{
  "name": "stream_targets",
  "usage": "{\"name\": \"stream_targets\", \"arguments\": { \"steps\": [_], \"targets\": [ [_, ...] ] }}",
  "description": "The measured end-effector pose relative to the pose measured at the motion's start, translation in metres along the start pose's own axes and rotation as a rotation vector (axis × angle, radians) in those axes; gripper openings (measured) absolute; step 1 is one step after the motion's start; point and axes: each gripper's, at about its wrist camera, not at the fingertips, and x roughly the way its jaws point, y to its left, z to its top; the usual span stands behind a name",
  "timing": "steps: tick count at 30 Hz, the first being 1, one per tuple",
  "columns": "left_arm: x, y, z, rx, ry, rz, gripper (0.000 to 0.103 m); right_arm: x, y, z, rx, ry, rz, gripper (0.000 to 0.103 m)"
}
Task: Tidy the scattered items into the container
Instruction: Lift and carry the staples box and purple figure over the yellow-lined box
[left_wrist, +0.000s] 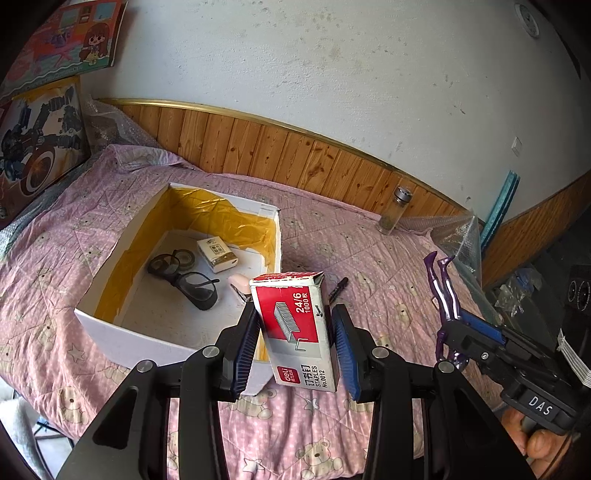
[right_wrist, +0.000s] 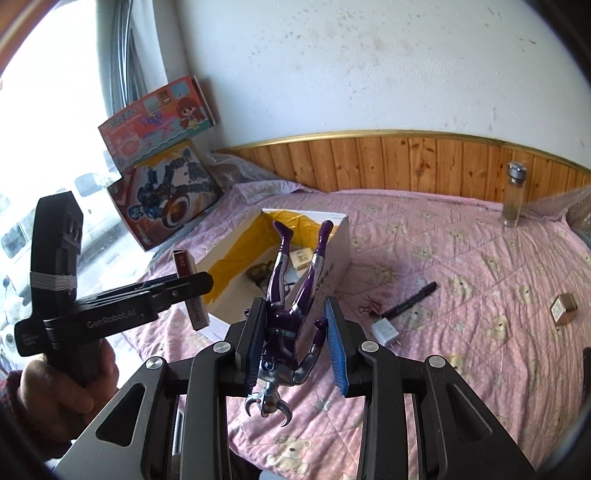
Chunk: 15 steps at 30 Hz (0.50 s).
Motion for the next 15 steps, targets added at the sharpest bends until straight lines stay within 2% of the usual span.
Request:
{"name": "stream_targets", "arguments": {
  "steps": [15],
  "targets": [
    [-0.001,0.040,0.026,-0.004,-0.011,0.078,0.041,0.029,0.054,0.033,-0.107,0.002,0.057,0.033]
  ]
}}
